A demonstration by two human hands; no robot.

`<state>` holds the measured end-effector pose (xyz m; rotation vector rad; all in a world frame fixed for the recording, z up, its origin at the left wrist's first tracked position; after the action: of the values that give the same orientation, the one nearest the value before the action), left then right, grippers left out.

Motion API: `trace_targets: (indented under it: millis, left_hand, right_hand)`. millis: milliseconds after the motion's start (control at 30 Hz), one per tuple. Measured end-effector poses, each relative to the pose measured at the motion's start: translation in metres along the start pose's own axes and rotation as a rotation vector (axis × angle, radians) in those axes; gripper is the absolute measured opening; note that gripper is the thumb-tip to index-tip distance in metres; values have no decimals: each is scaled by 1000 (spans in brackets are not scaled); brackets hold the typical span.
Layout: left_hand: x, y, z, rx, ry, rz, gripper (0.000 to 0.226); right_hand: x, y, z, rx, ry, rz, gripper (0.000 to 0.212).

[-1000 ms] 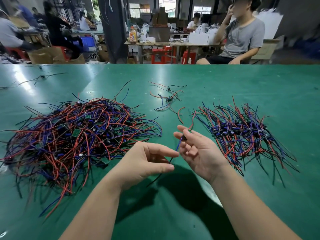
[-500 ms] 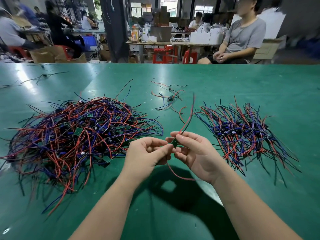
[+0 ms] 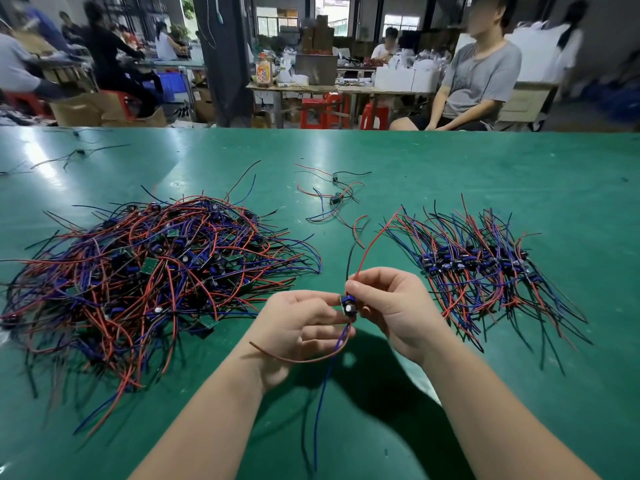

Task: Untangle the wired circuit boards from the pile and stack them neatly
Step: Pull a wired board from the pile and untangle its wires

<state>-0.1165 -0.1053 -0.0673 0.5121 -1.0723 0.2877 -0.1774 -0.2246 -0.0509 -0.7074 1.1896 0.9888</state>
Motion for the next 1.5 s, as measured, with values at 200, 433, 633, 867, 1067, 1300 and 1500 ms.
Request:
trace_targets:
  millis: [200, 433, 633, 867, 1067, 1300, 1500]
  left_hand:
    - [1, -1, -4, 147, -230, 185, 20]
    - [3, 3, 8, 11, -89, 167, 14]
    - [-2, 6, 11, -19, 21, 27, 19]
    - [-3, 7, 9, -33, -99, -35, 4]
    - [-9, 5, 11, -75, -262, -31, 16]
    - [-4, 6, 9, -59, -244, -22, 7]
    - [11, 10, 4, -14, -2, 7, 4]
  right_hand:
    - [11, 0, -2, 92, 14, 43, 15]
    - [16, 2, 2, -60, -272, 256, 17]
    - [1, -1, -7, -99, -162, 138, 5]
    - [-5, -2, -20, -81, -174, 134, 5]
    - [-17, -8, -70, 274, -328, 50, 5]
    - [-18, -11, -86, 353, -390, -49, 6]
    - [-23, -6, -96, 437, -477, -172, 6]
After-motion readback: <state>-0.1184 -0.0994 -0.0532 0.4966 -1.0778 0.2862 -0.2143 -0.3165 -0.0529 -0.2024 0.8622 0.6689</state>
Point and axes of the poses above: each hand's wrist, its own y-axis away from the middle knuckle, its own z-axis out of the palm, x = y × z, the point moved 7 cm from there along -y, towards the middle knuckle, and after that the axes turned 8 degrees about -x, right-handed, at the moved point
